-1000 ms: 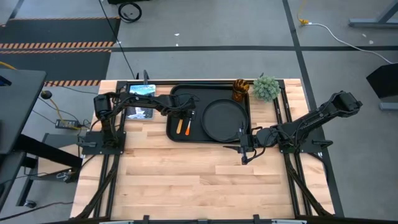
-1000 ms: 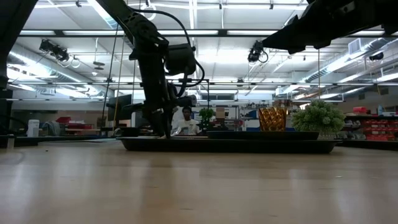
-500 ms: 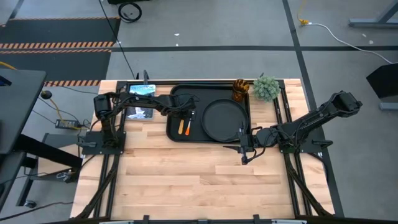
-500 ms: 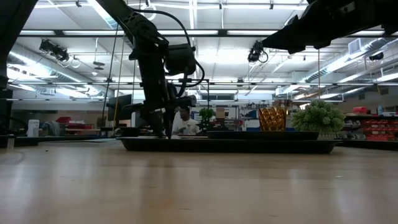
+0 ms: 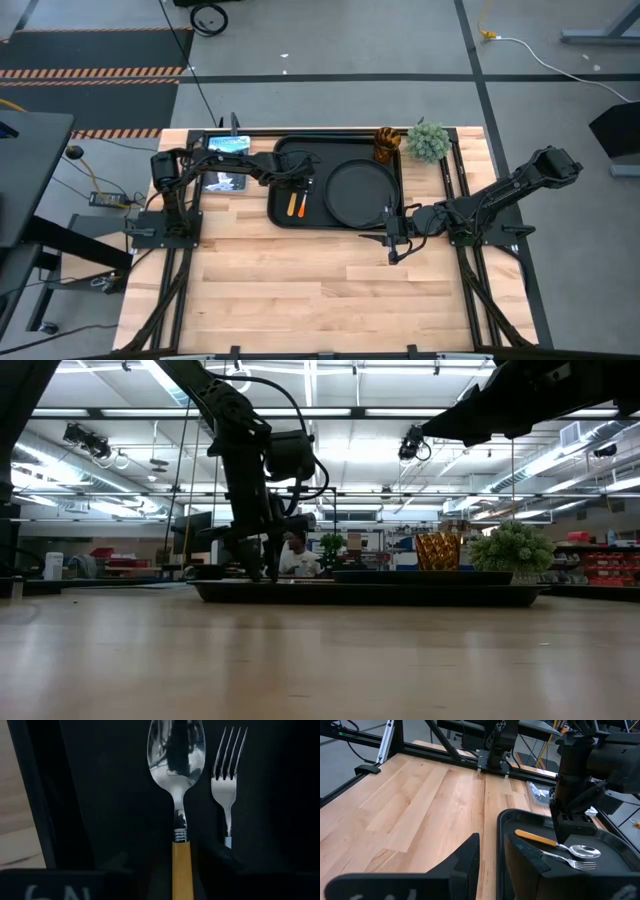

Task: Pick and place plate/cup/fork/spoon on tray
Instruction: Return to Home Position

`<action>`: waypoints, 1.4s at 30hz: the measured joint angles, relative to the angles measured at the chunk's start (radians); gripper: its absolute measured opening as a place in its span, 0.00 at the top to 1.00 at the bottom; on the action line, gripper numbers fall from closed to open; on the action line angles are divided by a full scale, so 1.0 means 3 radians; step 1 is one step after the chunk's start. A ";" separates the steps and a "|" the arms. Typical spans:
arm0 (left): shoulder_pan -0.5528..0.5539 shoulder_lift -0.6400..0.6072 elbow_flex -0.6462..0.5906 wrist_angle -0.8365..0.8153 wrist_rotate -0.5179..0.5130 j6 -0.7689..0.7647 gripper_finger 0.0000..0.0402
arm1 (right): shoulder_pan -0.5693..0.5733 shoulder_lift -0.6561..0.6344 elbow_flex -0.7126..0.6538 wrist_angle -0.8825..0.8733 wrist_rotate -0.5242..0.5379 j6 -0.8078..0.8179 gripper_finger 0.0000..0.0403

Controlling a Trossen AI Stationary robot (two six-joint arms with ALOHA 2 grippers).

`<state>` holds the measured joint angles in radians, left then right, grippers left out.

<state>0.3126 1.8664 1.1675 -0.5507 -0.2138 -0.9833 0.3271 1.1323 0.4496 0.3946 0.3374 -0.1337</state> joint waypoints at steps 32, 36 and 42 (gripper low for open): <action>-0.0829 -0.1086 -0.0004 -0.0437 -0.0556 0.3452 0.65 | -0.0680 -0.0324 0.0003 0.1024 -0.0169 -0.0758 0.76; -0.0957 -0.1188 -0.0003 -0.0378 -0.0392 0.3854 0.65 | -0.0765 -0.0478 0.0003 0.1073 -0.0149 -0.0750 0.76; -0.1180 -0.1465 0.0000 -0.0081 0.0138 0.4235 0.65 | -0.0706 -0.0905 0.0003 0.0695 -0.0063 -0.0509 0.76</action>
<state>-0.0415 1.4268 1.1674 -0.5750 -0.1723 0.2872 0.1152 0.8610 0.4503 0.6032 0.3184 -0.2863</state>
